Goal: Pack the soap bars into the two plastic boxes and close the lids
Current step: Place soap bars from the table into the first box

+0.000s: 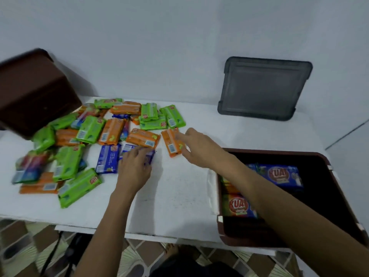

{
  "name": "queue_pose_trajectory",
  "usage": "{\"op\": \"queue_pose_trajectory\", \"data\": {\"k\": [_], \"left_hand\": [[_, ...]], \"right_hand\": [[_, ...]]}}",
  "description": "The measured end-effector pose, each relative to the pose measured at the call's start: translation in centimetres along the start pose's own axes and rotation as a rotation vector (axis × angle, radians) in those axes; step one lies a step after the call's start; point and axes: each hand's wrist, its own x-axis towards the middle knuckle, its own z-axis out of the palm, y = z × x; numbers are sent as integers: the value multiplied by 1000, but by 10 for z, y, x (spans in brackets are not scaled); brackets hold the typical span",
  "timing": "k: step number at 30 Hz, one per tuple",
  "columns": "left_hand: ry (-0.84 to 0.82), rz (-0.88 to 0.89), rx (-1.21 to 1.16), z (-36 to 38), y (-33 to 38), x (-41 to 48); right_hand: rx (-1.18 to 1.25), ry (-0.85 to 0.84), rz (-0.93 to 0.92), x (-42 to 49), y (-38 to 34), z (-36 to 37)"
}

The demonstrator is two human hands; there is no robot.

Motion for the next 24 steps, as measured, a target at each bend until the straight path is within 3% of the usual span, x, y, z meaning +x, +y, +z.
{"op": "queue_pose_trajectory", "data": {"k": [5, 8, 13, 16, 18, 21, 24], "left_hand": [[-222, 67, 143, -10, -58, 29], [-284, 136, 180, -14, -73, 41], [-302, 212, 157, -16, -78, 54], [-360, 221, 160, -16, -75, 55], [-313, 236, 95, -17, -67, 47], [-184, 245, -173, -28, -43, 32], [-67, 233, -546, -44, -6, 17]], "right_hand": [[-145, -529, 99, 62, 0, 36], [-253, -588, 96, 73, -4, 38], [-247, -462, 37, 79, -1, 39], [-102, -198, 52, 74, 3, 33], [-24, -19, 43, 67, 4, 20], [174, 183, 41, 38, 4, -8], [404, 281, 138, -10, 8, -32]]}}
